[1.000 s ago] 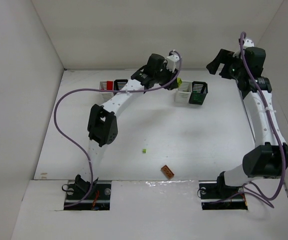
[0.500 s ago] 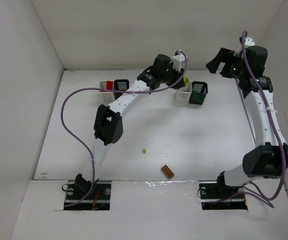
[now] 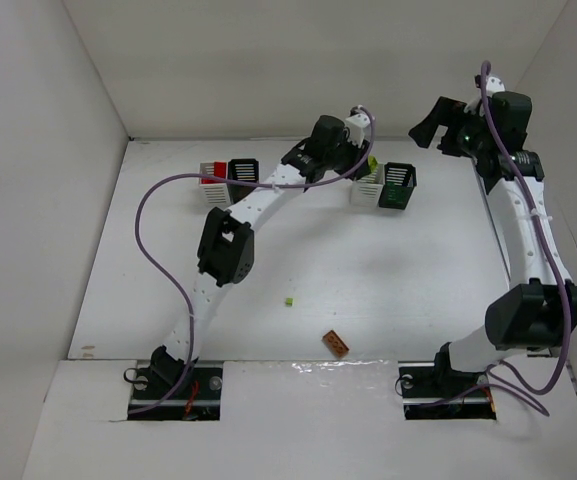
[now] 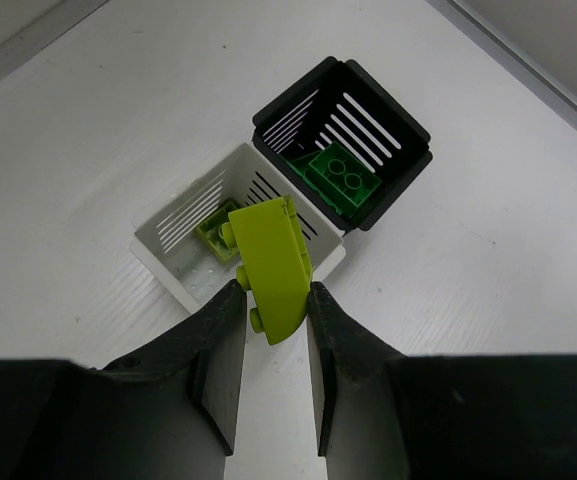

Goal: Sort the legos into containers by color

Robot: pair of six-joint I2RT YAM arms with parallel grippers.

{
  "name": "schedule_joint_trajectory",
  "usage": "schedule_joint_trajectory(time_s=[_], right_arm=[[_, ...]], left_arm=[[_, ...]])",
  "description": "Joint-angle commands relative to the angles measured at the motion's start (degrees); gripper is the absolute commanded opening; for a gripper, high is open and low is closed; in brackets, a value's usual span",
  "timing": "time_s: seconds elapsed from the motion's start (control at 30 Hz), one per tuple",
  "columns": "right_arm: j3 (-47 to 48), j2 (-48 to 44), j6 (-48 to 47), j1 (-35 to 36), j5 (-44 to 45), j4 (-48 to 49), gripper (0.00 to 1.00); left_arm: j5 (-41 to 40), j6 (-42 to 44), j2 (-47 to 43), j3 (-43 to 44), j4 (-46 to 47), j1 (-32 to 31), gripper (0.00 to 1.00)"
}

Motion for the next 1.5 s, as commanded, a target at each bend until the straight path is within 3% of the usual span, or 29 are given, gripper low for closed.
schedule_joint_trajectory(time_s=[0.0,0.1,0.33,0.47,0.67,0.8,0.87,1.0,1.07,1.23,1.37,1.47], right_arm=[[2.2,0.0,-0.6,-0.3,-1.3,0.9,0.99],[2.2,0.0,-0.6,-0.3,-1.9,0.9,0.99],[2.2,0.5,-0.6,-0.3,-2.4,0.9,0.99],[1.7,0.5,-1.9,-0.3,-4.5,0.9,0.97],[-1.0,-1.2,-10.6,0.2,-10.0,-3.3,0.88],[-4.4,-2.8,-26.9,3.6,-12.3,-11.0,0.86],[-5.9,-3.6,-33.1,7.1,-11.7,-16.8,0.86],[-10.3,-4.8,-43.8,21.7,-6.9,-24.6,0.86],[-14.7,-5.8,-44.4,26.1,-6.3,-25.2,0.86],[-21.1,-5.8,-45.1,42.1,-4.8,-27.0,0.84],[-25.6,-3.6,-44.4,50.7,-4.7,-28.9,0.84],[-26.2,-0.6,-43.2,55.0,-4.7,-30.3,0.88]], left_arm=[[-1.1,-1.2,-0.7,3.1,4.5,0.0,0.17],[-1.6,-1.2,0.0,3.1,4.5,0.0,0.22],[-5.1,-0.6,0.5,3.6,7.0,0.0,0.68],[-6.3,-0.6,-1.2,5.9,8.1,0.5,0.74],[-10.1,1.9,-16.3,-0.4,5.5,4.4,0.77],[-12.1,1.3,-28.8,-9.8,1.4,10.0,1.0],[-11.1,0.3,-36.1,-14.0,-0.7,14.7,1.0],[-10.5,-0.9,-47.8,-26.4,-0.7,22.1,1.0],[-10.0,1.8,-53.2,-31.9,-2.8,24.5,1.0],[-17.8,6.5,-63.1,-42.0,-5.0,24.5,1.0],[-21.6,7.5,-71.5,-52.8,-4.4,26.3,1.0],[-22.9,7.5,-75.2,-55.5,-4.4,27.9,1.0]])
